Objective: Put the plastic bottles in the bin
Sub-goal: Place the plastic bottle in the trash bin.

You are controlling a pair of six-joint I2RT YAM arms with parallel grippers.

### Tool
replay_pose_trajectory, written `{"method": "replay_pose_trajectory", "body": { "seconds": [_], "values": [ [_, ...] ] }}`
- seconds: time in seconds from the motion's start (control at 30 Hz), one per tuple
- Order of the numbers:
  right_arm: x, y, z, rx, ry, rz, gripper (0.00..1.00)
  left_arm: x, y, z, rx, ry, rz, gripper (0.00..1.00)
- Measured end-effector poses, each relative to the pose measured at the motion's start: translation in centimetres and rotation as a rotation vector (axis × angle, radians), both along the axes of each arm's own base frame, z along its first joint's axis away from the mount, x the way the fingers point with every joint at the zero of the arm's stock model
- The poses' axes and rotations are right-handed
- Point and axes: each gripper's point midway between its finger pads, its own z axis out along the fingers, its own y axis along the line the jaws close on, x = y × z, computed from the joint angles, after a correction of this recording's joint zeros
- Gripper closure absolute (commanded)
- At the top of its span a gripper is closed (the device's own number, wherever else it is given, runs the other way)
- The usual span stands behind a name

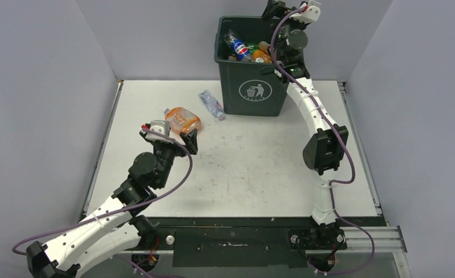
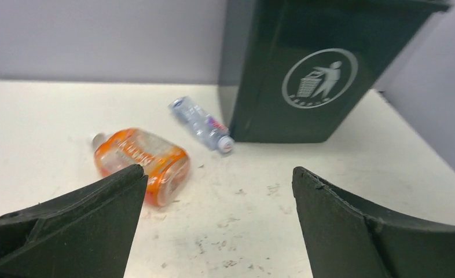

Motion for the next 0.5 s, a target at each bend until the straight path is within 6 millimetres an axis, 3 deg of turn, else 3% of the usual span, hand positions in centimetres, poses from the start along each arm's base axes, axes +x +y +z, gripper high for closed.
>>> {"method": "replay_pose_trajectory", "body": {
  "seconds": [0.1, 0.23, 0.33, 0.37, 0.5],
  "values": [
    [-0.7, 1.8, -0.6, -0.005, 0.021, 0.034, 0.10, 2.5, 1.1, -1.7, -0.004, 0.116, 0.087, 0.04],
    [-5.1, 4.8, -0.5, -0.014, 0.049, 0.103, 0.10, 5.7, 4.4, -3.9, -0.105, 0.246, 0.226, 0.04],
    [-10.5, 6.7, 1.1, -0.008, 0.034, 0.171, 0.10, 7.7, 7.1, -5.7, -0.207, 0.345, 0.323, 0.04],
    [-13.2, 7.3, 1.7, -0.004, 0.025, 0.208, 0.10, 8.5, 7.9, -6.5, -0.246, 0.384, 0.354, 0.04],
    [-21.9, 6.6, 3.6, 0.046, -0.040, 0.313, 0.10, 10.9, 8.8, -9.8, -0.312, 0.519, 0.414, 0.04]
  ]
}}
